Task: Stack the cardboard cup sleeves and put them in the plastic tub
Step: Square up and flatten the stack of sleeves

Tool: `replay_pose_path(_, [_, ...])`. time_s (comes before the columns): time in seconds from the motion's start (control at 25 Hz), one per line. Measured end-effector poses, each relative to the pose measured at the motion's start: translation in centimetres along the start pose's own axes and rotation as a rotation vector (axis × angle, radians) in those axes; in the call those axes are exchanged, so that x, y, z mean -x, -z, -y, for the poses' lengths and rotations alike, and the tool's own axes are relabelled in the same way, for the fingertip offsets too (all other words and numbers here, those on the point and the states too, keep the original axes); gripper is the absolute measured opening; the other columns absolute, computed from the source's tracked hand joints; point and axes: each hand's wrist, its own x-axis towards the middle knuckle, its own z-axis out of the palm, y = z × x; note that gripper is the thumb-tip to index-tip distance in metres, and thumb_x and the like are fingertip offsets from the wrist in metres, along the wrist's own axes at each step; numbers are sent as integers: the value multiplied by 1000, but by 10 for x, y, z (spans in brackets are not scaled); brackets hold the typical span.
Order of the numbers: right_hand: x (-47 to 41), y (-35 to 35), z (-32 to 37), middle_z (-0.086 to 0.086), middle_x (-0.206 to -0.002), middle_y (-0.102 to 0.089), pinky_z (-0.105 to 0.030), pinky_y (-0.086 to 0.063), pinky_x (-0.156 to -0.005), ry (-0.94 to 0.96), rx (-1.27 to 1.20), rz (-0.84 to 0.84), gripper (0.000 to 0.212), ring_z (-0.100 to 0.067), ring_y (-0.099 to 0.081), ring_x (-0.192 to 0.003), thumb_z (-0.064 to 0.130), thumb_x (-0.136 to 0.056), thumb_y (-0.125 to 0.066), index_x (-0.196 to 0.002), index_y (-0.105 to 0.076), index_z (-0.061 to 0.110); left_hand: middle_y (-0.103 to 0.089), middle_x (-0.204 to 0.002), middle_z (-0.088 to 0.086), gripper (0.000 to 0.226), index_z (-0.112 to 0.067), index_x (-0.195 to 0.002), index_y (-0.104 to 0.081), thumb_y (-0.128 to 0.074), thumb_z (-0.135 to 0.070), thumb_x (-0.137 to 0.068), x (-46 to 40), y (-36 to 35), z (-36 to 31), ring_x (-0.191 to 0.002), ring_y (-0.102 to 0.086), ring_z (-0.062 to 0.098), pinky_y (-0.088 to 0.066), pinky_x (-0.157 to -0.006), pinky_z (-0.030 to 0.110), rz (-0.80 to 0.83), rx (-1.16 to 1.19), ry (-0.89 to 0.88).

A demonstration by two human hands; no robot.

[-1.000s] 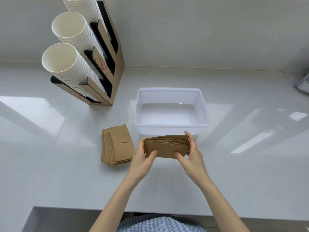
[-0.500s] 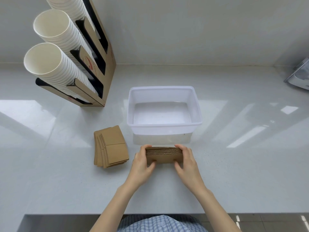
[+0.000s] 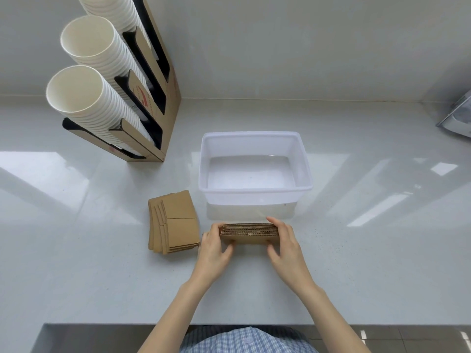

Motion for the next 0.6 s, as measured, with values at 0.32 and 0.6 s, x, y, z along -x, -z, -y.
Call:
replay_pose_path(0.32, [0,11,11,3,-106,-57,-2,-39,-72,-83,-113,13,37,-3,-53,-89,8,-85,-52,-116,-46,27,-60,-99,-3,16,-26,-92,-48,-52,-12,-86,1,13,-14,-88,-55,7,-41,-68,4,32,233,26])
replay_pose_path(0.6, [-7,13,45,10,-95,-62,-16,-49,-68,-156,-332,165,25,-6,-60,-74,18,-83,-57,-105,-50,28,-64,-88,-4,9,-25,-91,-52,-52,-16,-88,1,45,-31,-80,-63,3,-53,-68,14,-32,638,62])
